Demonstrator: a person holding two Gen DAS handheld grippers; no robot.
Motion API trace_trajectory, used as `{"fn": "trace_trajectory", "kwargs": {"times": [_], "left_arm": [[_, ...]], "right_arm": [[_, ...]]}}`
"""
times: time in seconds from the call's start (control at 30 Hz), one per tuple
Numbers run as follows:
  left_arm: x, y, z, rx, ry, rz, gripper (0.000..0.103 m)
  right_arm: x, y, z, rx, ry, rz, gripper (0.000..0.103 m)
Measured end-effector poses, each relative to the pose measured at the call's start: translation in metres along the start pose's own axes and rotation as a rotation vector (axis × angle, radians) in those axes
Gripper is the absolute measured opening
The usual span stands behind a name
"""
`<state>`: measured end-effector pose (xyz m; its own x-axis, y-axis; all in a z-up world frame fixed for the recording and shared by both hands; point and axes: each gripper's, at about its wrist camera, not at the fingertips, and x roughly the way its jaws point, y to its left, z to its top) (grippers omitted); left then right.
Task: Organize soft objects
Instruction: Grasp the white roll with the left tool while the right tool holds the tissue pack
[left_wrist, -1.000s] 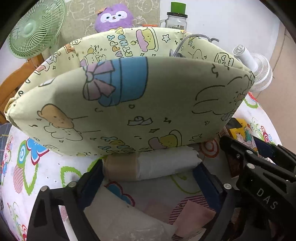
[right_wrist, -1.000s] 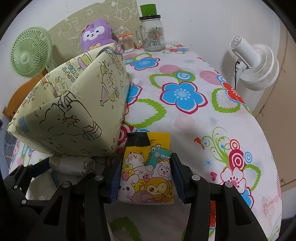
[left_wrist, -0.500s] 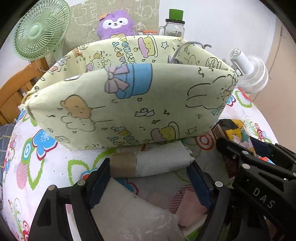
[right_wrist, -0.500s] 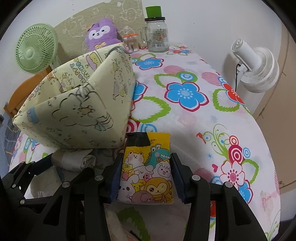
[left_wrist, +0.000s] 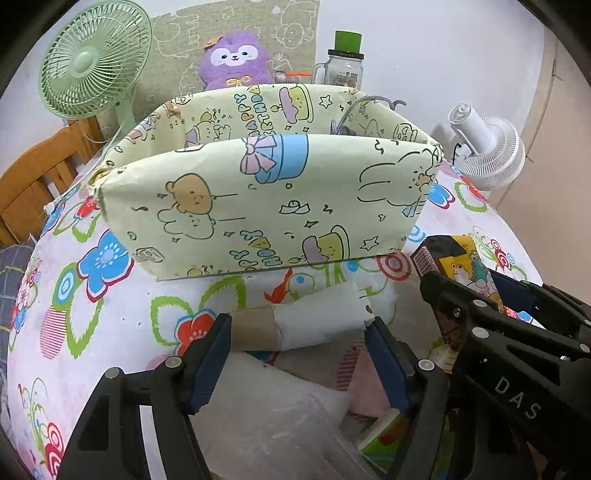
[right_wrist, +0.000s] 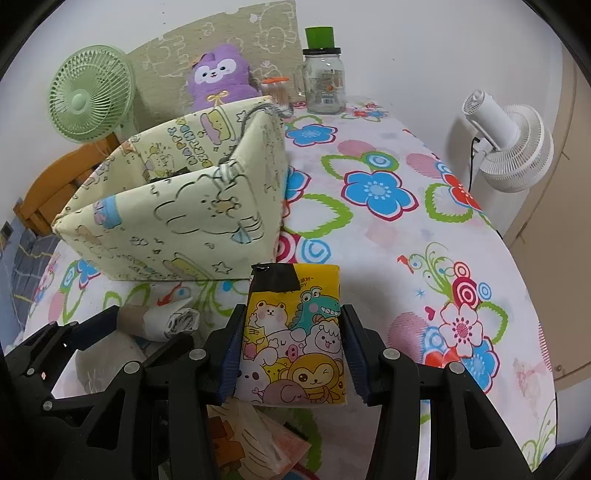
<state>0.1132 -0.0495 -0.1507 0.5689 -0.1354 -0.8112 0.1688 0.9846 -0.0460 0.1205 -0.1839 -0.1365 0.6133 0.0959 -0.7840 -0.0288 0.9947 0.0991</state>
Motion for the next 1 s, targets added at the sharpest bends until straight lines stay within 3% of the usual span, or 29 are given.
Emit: {"fn": "trace_trajectory", "kwargs": {"times": [1.0], "left_arm": [[-0.056,0.008,-0.001,0.006,-0.087,0.026,0.075]], "right_arm": [[-0.045,0.023,0.002,-0.024,-0.081,0.041,0.052]]}}
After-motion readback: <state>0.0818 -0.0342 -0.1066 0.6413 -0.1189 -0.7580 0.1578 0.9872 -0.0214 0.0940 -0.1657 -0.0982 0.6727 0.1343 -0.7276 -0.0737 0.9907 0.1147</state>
